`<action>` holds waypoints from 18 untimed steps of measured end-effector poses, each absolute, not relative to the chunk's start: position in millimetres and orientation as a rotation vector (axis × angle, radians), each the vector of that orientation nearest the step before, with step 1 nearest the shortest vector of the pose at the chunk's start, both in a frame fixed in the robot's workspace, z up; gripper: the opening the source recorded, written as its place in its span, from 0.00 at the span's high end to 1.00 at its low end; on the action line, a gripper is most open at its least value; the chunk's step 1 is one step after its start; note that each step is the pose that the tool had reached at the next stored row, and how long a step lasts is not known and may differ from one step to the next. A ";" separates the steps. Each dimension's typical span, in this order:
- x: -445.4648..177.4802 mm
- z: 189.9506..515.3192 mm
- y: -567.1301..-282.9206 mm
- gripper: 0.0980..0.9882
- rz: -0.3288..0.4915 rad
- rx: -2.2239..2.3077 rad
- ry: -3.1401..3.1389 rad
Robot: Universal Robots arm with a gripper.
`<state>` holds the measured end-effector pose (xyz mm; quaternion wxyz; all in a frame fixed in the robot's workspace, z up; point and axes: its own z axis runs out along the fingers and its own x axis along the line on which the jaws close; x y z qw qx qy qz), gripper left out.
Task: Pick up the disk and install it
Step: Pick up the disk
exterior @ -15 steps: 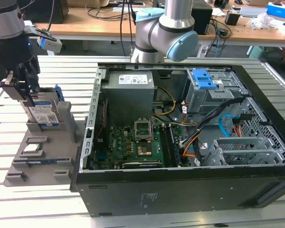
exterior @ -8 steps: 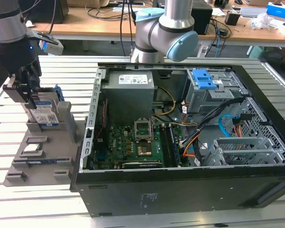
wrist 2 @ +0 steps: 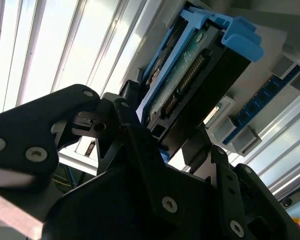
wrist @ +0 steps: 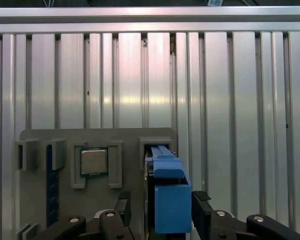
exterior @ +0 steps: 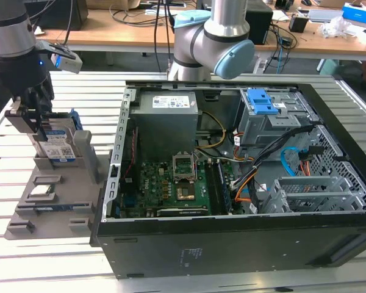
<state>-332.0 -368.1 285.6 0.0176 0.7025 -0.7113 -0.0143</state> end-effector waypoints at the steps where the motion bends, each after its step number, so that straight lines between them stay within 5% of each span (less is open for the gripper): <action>1: -332.0 285.5 -368.1 0.44 -0.044 2.183 -2.210; 4: -332.0 285.5 -368.1 0.44 -0.044 2.183 -2.210; 9: -332.0 285.4 -368.1 0.70 -0.044 2.183 -2.210; 18: -331.9 285.2 -368.0 0.70 -0.044 2.183 -2.210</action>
